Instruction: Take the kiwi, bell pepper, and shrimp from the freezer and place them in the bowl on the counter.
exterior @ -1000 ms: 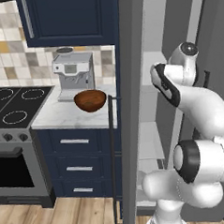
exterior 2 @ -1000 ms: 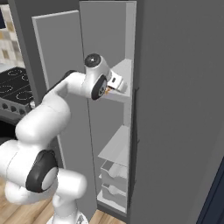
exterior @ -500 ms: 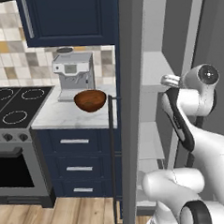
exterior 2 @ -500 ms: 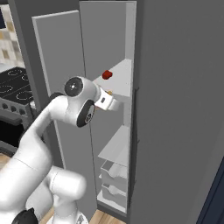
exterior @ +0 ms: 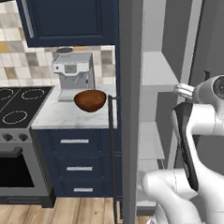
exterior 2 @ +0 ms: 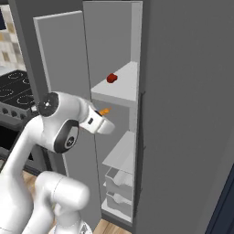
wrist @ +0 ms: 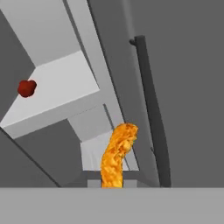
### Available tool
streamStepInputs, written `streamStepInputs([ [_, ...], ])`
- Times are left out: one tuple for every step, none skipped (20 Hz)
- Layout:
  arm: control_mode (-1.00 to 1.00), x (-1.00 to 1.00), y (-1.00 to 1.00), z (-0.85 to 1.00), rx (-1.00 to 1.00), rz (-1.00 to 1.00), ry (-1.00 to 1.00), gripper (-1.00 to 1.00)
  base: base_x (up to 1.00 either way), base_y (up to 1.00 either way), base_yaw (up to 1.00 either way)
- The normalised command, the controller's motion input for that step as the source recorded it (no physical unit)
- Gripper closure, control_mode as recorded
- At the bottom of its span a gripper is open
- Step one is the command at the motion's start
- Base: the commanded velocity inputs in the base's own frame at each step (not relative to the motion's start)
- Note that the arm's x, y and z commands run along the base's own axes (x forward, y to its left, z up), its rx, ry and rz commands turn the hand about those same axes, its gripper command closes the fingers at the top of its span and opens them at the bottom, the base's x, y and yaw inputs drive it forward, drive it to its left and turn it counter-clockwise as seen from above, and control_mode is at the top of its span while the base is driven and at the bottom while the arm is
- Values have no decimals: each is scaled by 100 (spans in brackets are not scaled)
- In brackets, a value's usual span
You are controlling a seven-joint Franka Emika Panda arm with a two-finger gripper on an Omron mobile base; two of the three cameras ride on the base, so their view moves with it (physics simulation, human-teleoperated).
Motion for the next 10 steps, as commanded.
streamStepInputs([
  [-100,-100,13,0,0,-11,3,100,0,0,0],
  [-100,-100,15,0,2,-10,6,100,0,0,0],
  [-100,-100,25,-3,1,-9,10,100,0,0,0],
  [-100,-100,40,-9,0,-8,16,100,0,0,0],
  [-100,-100,59,-16,0,-7,23,100,0,0,0],
  [100,0,0,0,0,0,0,100,-100,81,-6],
  [100,0,0,0,0,0,0,100,-100,92,-5],
  [100,0,0,0,0,0,0,100,-100,100,-5],
  [100,0,0,0,0,0,0,100,-100,100,-8],
  [100,0,0,0,0,0,0,100,-100,100,-9],
])
